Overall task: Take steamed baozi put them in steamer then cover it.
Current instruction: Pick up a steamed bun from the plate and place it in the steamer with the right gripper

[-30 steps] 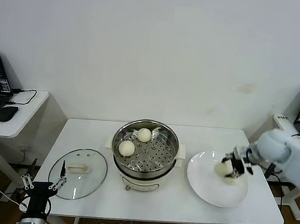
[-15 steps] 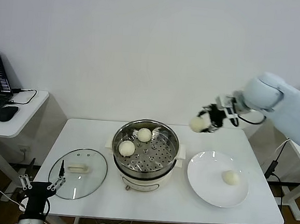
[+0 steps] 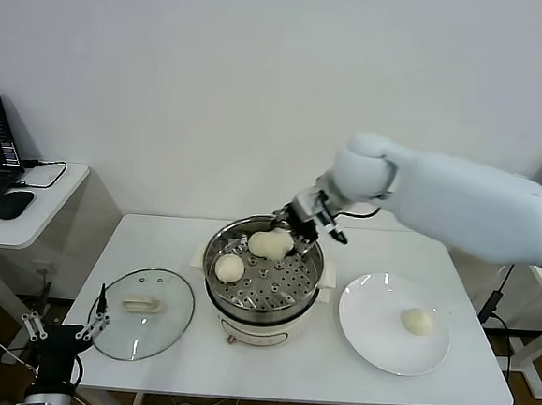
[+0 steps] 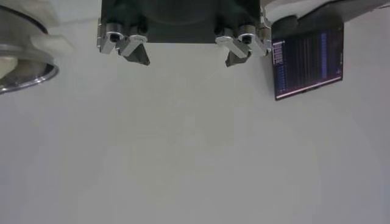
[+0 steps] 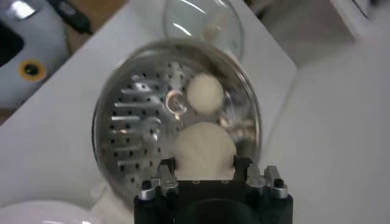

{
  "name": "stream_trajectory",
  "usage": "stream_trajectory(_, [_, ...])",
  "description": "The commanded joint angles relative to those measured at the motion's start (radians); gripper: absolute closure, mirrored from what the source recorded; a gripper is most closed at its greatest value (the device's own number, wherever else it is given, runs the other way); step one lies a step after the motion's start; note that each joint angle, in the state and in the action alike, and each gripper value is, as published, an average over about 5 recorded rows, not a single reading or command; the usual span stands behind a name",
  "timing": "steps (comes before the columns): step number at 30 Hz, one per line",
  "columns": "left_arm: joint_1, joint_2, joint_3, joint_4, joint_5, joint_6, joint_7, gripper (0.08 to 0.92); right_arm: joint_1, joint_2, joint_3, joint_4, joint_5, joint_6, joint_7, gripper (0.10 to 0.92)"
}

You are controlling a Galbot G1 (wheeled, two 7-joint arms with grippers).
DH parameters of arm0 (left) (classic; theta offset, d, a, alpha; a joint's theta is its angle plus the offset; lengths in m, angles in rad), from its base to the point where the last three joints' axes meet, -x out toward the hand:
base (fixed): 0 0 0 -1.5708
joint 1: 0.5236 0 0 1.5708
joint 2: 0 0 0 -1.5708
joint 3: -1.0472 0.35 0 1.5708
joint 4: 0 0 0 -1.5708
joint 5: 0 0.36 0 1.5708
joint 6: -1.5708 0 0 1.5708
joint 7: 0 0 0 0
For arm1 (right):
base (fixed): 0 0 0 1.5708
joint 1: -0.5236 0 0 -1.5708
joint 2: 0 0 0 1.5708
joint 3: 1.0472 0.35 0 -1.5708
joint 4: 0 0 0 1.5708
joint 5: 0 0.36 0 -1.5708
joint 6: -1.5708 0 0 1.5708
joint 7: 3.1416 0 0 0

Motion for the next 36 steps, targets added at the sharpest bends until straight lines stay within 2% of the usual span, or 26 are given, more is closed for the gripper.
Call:
stream_trajectory(1, [-0.004,-0.002,-0.005,0.003,-0.001,0.0,-0.002,0.177,-0.003,0.137,-0.089,-0.031,-0.161,0.205,0.009,0.415])
stream_trajectory(10, [-0.005,-0.006,-0.01,0.008,-0.006,-0.004,-0.006,0.177,-0.049,0.162,-0.098,-0.072,-0.326,0.351,0.017,0.414])
stream_trajectory(26, [-0.007,-0.014,-0.009,0.014,-0.003,-0.009,-0.007,0.177,-0.084,0.145,-0.103,-0.021,-0.338,0.385,0.026,0.404])
stream_trajectory(36, [-0.006,-0.014,-0.005,0.009,-0.001,-0.008,-0.008,0.177,-0.052,0.112,-0.092,-0.014,-0.289,0.373,0.038,0.212])
